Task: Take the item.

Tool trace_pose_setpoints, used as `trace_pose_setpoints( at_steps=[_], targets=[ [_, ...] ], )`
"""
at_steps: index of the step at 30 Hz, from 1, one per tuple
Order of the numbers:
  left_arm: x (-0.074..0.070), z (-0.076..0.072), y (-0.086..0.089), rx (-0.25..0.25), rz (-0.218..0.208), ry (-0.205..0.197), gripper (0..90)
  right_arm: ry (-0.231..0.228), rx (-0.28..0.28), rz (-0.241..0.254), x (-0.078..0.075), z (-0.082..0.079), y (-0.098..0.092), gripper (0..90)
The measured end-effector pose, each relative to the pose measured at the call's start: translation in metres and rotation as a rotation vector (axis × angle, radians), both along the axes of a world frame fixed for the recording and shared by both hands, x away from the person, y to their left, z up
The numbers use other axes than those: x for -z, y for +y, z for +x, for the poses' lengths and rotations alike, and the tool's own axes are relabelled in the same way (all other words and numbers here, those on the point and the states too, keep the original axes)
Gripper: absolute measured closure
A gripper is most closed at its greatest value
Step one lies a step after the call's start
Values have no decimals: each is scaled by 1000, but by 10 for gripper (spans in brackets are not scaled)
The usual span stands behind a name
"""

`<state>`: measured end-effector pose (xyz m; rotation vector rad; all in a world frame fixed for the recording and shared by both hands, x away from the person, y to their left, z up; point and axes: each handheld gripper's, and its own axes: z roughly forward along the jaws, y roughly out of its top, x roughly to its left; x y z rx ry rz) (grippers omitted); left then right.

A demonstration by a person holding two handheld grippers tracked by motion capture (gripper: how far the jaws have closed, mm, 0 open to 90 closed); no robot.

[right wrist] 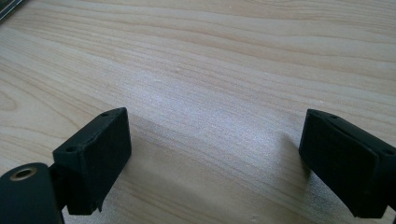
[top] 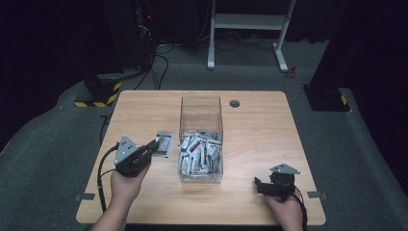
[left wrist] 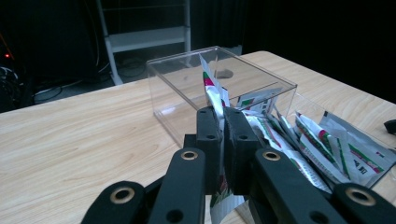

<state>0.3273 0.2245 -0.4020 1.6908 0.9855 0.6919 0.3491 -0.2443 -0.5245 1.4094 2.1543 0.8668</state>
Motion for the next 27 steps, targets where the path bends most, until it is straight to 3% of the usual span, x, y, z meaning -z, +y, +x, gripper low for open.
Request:
trace_pose_setpoints(
  at_steps=[27],
  targets=[
    [23, 18, 32, -96, 1, 34, 859, 0, 1, 1, 0, 0, 0, 88]
  ],
)
